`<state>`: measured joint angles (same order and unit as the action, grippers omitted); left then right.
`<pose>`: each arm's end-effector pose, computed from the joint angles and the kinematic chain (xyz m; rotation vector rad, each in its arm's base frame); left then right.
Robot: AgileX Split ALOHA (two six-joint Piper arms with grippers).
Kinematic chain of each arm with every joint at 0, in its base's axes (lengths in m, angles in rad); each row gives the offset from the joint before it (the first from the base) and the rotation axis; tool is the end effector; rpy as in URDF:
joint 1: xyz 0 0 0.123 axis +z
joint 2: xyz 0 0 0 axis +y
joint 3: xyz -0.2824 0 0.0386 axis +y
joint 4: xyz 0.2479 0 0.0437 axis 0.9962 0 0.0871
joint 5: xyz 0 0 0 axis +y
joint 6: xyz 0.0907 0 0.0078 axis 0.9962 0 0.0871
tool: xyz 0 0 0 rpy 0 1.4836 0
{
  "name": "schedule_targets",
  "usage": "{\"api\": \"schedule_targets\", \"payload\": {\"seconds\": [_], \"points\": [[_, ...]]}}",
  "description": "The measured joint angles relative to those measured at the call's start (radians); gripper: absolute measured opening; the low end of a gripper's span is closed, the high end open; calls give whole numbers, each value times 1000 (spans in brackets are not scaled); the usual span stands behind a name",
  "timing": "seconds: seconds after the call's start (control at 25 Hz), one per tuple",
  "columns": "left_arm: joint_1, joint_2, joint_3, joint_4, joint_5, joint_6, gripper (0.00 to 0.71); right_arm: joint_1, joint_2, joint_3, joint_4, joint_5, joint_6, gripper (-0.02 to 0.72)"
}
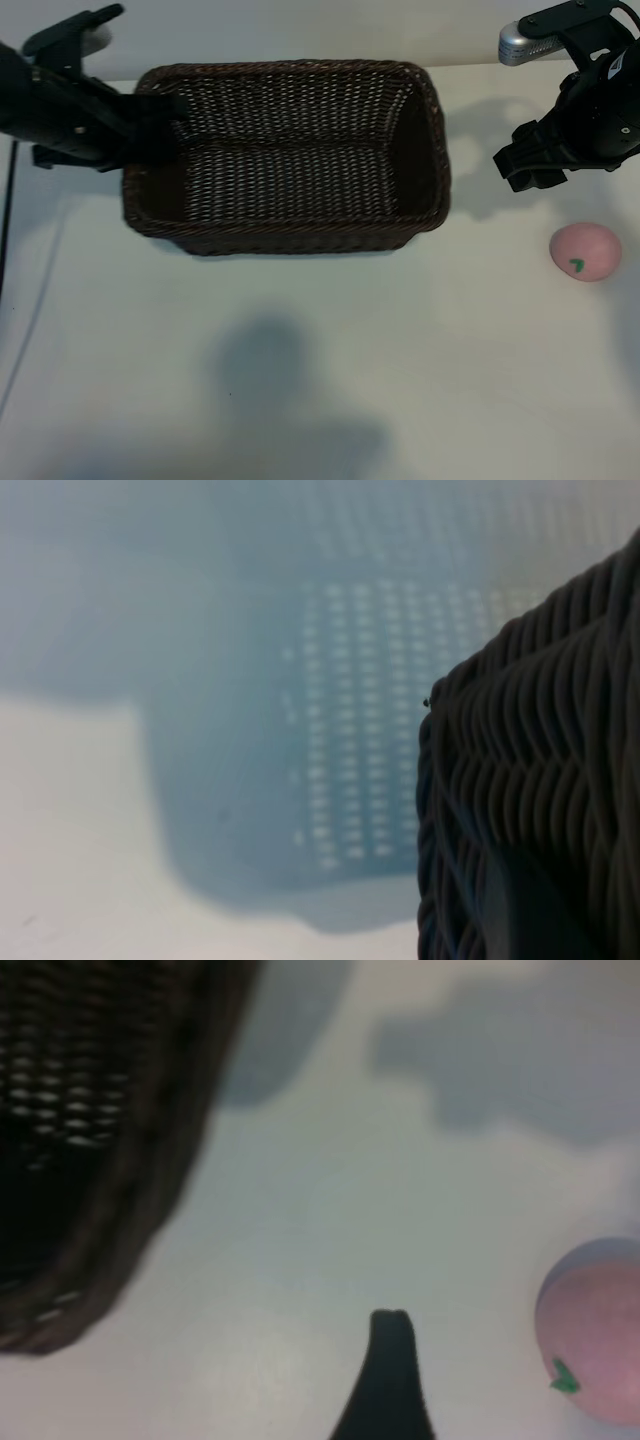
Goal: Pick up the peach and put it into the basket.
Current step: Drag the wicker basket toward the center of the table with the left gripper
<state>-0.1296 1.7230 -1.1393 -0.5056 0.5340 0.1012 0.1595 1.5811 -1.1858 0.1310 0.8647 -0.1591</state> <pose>0.3555 -0.0690 0.2231 -0.1762 2.5703 -0.4989 0.3169 0.0602 0.2665 -0.3465 2.7178 0.1603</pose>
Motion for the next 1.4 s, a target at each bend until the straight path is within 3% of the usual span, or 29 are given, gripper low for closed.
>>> {"api": "schedule_targets", "payload": {"seconds": [0.2,0.64,1.4], "points": [[-31,59,-3,-4,-63,-42,157,0,0,0,0,0,0,581],[-38,188,-45,-40,-55,20,157,0,0,0,0,0,0,581],[-40,201,-50,-80,-68,91,172,0,0,0,0,0,0,581]]}}
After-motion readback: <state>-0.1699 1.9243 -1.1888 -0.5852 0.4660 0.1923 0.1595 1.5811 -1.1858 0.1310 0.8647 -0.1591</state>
